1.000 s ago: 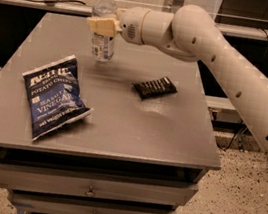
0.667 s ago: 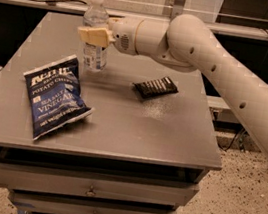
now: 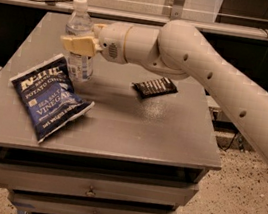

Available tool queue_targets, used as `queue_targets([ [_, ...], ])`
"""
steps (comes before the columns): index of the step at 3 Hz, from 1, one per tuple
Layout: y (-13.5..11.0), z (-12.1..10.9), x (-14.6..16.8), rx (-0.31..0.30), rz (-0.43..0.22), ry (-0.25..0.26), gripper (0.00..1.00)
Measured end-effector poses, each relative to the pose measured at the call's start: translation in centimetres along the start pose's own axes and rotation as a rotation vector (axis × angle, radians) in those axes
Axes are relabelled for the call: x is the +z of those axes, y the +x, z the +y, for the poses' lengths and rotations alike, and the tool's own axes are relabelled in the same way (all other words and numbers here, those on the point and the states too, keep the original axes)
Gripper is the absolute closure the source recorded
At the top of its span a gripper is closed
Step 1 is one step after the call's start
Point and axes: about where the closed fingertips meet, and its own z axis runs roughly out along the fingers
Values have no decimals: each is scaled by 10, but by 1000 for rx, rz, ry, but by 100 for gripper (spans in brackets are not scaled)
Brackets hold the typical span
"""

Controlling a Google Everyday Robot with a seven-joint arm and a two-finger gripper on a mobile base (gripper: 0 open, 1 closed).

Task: Move blue plastic bottle near blue chip bag

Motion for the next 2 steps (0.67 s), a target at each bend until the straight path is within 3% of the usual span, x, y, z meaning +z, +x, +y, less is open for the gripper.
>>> queue_targets([
  [2, 4, 23, 4, -62, -3, -31, 36],
])
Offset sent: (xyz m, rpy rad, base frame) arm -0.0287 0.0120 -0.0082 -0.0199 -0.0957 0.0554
